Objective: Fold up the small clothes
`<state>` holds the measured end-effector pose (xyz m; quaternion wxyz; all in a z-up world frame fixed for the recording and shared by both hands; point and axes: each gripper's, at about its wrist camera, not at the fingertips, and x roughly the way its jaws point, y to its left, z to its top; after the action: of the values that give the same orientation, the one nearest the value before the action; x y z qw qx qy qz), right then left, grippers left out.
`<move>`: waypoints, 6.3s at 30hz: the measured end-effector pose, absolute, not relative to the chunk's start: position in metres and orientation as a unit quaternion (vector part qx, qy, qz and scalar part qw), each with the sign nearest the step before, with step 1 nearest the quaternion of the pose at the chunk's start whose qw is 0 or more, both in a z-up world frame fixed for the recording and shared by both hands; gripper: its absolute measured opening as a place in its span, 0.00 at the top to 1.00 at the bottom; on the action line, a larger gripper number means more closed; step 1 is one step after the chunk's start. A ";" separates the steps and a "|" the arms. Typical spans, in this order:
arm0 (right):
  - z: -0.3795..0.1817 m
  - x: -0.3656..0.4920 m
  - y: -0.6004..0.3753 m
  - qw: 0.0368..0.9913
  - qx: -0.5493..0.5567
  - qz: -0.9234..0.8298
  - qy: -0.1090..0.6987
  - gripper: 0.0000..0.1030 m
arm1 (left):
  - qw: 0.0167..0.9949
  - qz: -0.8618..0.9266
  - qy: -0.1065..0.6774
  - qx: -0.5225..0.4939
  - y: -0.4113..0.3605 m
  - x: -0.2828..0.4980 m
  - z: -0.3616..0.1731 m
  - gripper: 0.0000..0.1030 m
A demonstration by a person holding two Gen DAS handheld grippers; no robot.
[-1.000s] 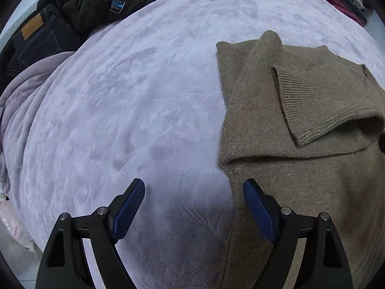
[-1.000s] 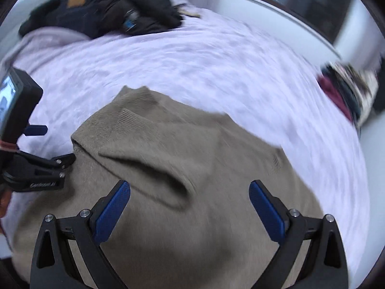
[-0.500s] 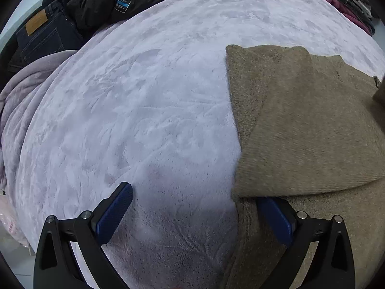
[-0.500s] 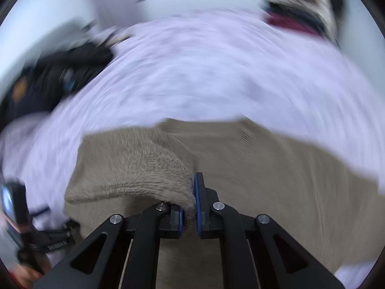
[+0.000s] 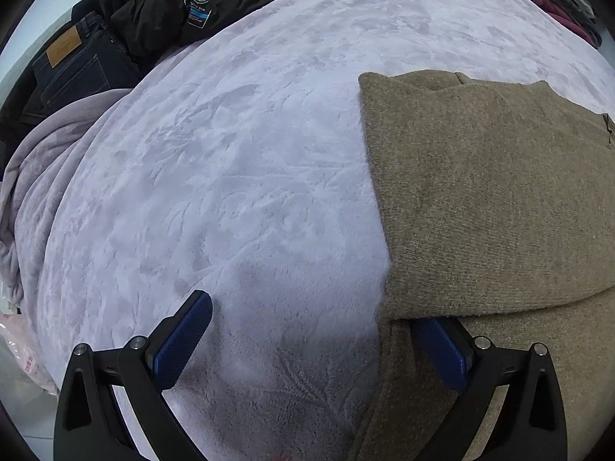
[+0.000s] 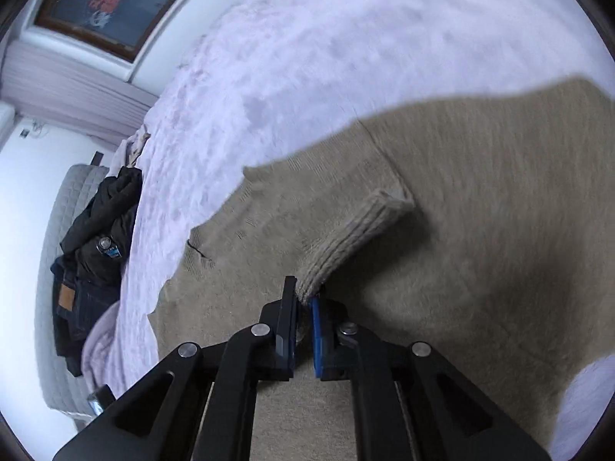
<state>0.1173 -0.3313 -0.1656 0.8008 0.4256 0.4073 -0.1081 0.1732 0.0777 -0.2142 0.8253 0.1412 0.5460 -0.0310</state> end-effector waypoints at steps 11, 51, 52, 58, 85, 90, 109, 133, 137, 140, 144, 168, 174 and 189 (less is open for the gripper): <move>-0.168 0.085 -0.338 0.791 0.384 -0.135 0.458 0.76 | 0.827 -0.062 0.539 0.147 0.106 0.151 -0.169 0.01; -0.151 0.047 -0.368 0.800 0.460 -0.089 0.375 0.72 | 0.785 -0.198 0.565 0.162 -0.083 0.093 -0.162 0.01; -0.155 0.056 -0.373 0.797 0.466 -0.094 0.372 0.77 | 0.785 -0.196 0.564 0.164 -0.085 0.091 -0.163 0.01; -0.177 0.076 -0.380 0.782 0.440 -0.137 0.420 0.98 | 0.780 -0.183 0.574 0.171 -0.086 0.088 -0.179 0.01; -0.163 -0.162 -0.490 0.733 0.555 -0.274 0.283 0.27 | 0.768 -0.235 0.564 0.192 -0.137 0.065 -0.168 0.01; -0.164 -0.186 -0.516 0.725 0.585 -0.280 0.230 0.27 | 0.764 -0.276 0.550 0.196 -0.192 0.045 -0.161 0.01; -0.192 -0.164 -0.566 0.680 0.726 -0.098 0.018 0.92 | 0.801 -0.254 0.479 0.256 -0.312 0.024 -0.196 0.01; -0.164 0.184 -0.291 0.809 0.327 0.064 0.484 0.72 | 0.832 -0.150 0.518 0.134 -0.032 0.125 -0.167 0.01; -0.169 0.156 -0.306 0.797 0.434 0.024 0.420 0.37 | 0.832 -0.133 0.526 0.117 -0.005 0.128 -0.175 0.01; -0.169 0.150 -0.336 0.776 0.510 -0.024 0.370 0.47 | 0.830 -0.132 0.531 0.106 0.007 0.127 -0.177 0.01; -0.163 0.169 -0.340 0.775 0.514 -0.036 0.367 0.93 | 0.830 -0.134 0.534 0.092 0.018 0.121 -0.174 0.01; -0.133 0.131 -0.232 0.824 0.295 0.057 0.480 0.42 | 0.847 -0.159 0.503 0.070 0.023 0.131 -0.150 0.01; -0.158 0.044 -0.314 0.777 0.439 -0.054 0.448 0.42 | 0.824 -0.140 0.535 0.123 -0.010 0.157 -0.178 0.01; -0.183 0.017 -0.356 0.755 0.513 -0.092 0.398 0.92 | 0.817 -0.123 0.549 0.127 -0.004 0.154 -0.195 0.01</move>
<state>0.0174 -0.3564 -0.1835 0.7548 0.5129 0.3984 -0.0923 0.1541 -0.0037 -0.1949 0.8167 0.1272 0.5494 -0.1227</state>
